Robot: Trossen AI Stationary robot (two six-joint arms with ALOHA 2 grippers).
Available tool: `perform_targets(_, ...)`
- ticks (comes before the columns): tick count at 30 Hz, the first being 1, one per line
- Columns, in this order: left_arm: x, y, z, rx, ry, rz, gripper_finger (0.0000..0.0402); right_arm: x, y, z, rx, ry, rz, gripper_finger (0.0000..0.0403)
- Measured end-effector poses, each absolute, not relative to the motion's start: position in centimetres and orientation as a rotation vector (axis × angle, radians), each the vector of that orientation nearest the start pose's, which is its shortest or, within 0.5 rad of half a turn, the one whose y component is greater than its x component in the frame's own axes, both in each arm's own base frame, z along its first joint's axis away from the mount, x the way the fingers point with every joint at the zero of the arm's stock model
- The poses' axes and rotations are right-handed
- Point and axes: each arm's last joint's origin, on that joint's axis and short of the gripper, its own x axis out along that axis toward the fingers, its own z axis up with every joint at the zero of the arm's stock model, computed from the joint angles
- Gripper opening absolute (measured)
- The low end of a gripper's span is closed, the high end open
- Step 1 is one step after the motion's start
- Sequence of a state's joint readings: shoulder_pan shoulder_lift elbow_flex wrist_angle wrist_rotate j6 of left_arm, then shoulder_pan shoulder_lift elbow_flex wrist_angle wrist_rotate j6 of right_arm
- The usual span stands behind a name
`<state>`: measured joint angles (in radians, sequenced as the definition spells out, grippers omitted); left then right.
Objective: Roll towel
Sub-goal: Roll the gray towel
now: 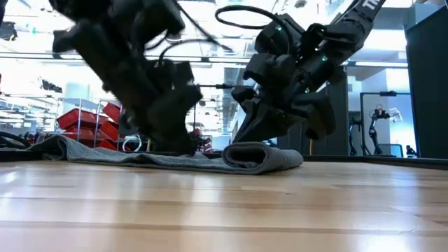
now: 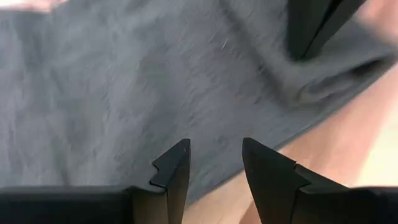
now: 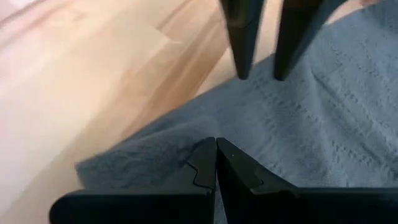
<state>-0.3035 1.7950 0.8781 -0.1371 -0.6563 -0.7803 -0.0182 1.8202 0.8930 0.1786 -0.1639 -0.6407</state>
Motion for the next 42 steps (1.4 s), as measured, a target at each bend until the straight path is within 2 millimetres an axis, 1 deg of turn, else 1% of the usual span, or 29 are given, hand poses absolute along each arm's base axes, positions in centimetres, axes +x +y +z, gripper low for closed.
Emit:
perform_targets(2,31.0,-7.8,11.2,-0.226,0.766,0.668,0.0133,35.3,-0.4,13.3,-0.541,0.664,0.384,0.0)
perform_targets(6,31.1,-7.8,9.8,-0.22,0.758,0.7,0.0133,36.0,-0.4,13.0,-0.531,0.654,0.43,0.0)
perform_targets(10,30.8,-7.9,9.4,-0.17,0.777,0.675,0.0133,37.2,-0.4,12.4,-0.55,0.66,0.45,0.0)
perform_targets(12,30.7,-8.2,9.5,-0.14,0.784,0.652,0.0133,37.7,-0.5,11.8,-0.545,0.694,0.464,0.0)
perform_targets(15,30.5,-8.9,9.5,-0.083,0.803,0.614,0.0133,38.5,-0.7,11.5,-0.562,0.7,0.48,0.0)
perform_targets(19,29.8,-10.1,9.4,-0.001,0.84,0.561,0.0133,38.6,-0.9,11.4,-0.562,0.699,0.527,0.0)
perform_targets(24,29.0,-11.1,9.4,0.058,0.888,0.522,0.0133,38.2,-1.0,11.1,-0.506,0.695,0.62,0.0)
perform_targets(31,28.3,-11.2,10.1,0.066,0.931,0.493,0.0133,38.3,0.0,10.4,-0.475,0.672,0.702,0.0)
perform_targets(38,27.5,-11.2,10.0,0.095,0.983,0.522,0.0133,37.9,0.7,10.3,-0.431,0.693,0.756,0.0)
perform_targets(42,27.5,-11.2,10.0,0.088,0.976,0.525,0.0133,38.0,0.9,10.3,-0.432,0.687,0.76,0.0)
